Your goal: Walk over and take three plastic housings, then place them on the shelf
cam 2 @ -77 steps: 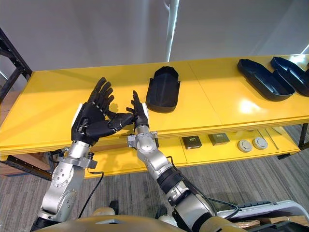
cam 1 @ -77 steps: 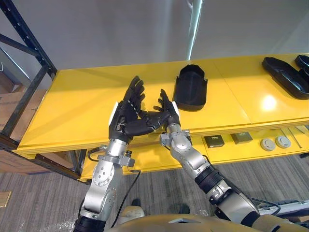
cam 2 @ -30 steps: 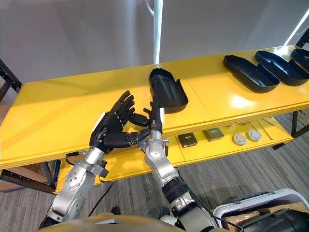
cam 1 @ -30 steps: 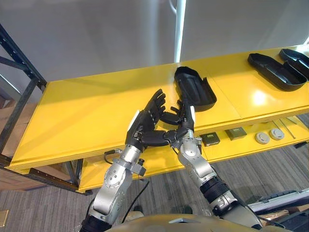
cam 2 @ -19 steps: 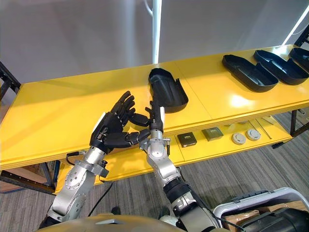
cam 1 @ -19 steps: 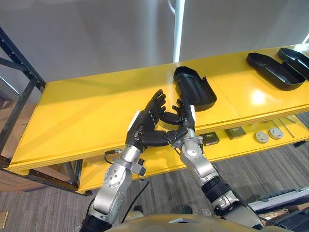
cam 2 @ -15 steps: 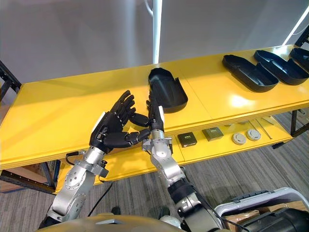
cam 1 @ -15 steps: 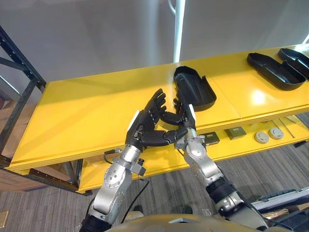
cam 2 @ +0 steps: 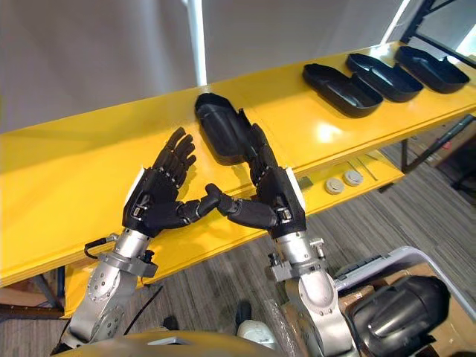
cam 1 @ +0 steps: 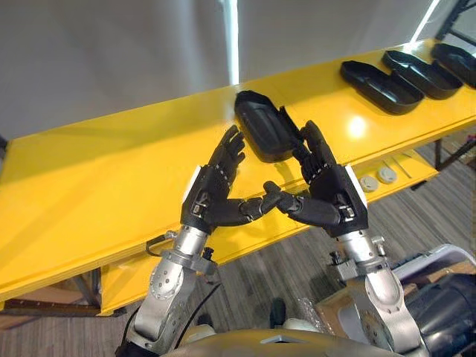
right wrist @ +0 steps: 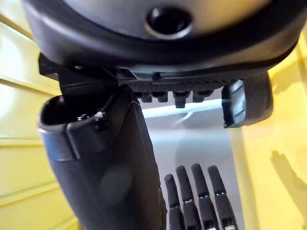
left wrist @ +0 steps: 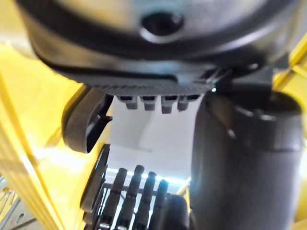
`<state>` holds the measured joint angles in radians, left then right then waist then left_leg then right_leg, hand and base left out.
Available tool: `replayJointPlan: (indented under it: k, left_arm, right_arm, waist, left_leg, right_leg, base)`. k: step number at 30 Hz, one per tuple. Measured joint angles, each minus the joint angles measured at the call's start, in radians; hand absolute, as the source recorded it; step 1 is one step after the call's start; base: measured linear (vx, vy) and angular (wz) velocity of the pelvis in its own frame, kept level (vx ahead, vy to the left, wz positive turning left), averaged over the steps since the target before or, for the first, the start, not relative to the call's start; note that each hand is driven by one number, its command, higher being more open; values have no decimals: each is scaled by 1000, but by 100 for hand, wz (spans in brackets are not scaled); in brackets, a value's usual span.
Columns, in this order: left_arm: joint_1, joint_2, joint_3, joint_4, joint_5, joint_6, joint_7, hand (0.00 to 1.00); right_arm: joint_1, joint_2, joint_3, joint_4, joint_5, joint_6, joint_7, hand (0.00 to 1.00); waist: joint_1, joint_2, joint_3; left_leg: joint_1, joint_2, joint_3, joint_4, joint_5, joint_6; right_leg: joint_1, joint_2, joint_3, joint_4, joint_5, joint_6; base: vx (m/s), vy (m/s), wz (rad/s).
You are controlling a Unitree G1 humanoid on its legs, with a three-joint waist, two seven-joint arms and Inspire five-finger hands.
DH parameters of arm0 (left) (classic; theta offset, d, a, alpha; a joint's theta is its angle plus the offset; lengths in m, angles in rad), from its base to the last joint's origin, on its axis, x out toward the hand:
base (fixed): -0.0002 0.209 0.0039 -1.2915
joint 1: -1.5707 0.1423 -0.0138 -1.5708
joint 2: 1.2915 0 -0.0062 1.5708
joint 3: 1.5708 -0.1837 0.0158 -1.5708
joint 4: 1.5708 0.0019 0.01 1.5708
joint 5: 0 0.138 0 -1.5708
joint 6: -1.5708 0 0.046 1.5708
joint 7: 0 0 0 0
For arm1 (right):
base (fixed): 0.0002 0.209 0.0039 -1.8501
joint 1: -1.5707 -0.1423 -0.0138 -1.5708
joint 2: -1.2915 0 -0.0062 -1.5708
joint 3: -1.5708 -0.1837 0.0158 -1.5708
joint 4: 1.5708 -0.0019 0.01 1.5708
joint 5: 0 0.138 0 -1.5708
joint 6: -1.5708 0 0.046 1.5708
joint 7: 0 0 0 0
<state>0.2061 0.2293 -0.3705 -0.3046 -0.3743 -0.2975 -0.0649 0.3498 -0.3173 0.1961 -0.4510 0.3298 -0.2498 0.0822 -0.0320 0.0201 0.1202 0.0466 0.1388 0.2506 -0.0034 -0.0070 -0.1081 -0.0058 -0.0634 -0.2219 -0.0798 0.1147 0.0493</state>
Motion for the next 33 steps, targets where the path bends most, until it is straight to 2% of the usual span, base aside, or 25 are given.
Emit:
replayJointPlan:
  k: [5,14,20,24,29,33]
  left_arm:
    - [-9,6,-36,-1,-8,-3,47,100]
    - [-84,6,-63,-19,-7,-3,104,100]
    - [-85,6,-62,-19,-5,-9,131,100]
    - [-85,3,-55,-31,88,-26,197,100]
    - [-79,-2,43,-81,150,-28,300,100]
    - [-75,-2,102,-81,151,-28,325,100]
  right_arm:
    - [12,-4,-5,3,-7,0,-8,100]
    - [5,-41,-2,8,-3,11,-34,100]
    - [7,-40,1,30,-9,11,-52,100]
    - [-17,-40,1,71,-12,11,-73,100]
    - [-42,-40,-5,78,-52,10,-112,100]
    - [-64,-40,-34,98,-65,7,-141,100]
  waist:
    - [-10,10,55]
    - [-27,11,108]
    - [-28,17,130]
    - [-27,13,139]
    - [-27,8,161]
    - [-26,1,165]
  left_leg:
    - [-13,-7,23,1,-2,4]
    - [-41,-7,19,25,-20,10]
    - [-53,-16,15,44,-31,19]
    - [-72,-22,2,63,-36,23]
    - [-86,-26,-6,73,-36,26]
    - [-103,-27,-18,80,-35,27]
  right_leg:
    - [-29,-5,29,0,7,8]
    - [-47,-11,32,1,17,2]
    - [-48,-24,31,1,18,5]
    - [-52,-30,21,1,19,6]
    - [-56,-37,13,1,22,11]
    - [-64,-39,3,1,24,13]
  base:
    - [-9,24,-14]
    - [24,8,1]
    - [-5,18,2]
    - [-20,14,8]
    - [-24,8,5]
    - [-24,0,9]
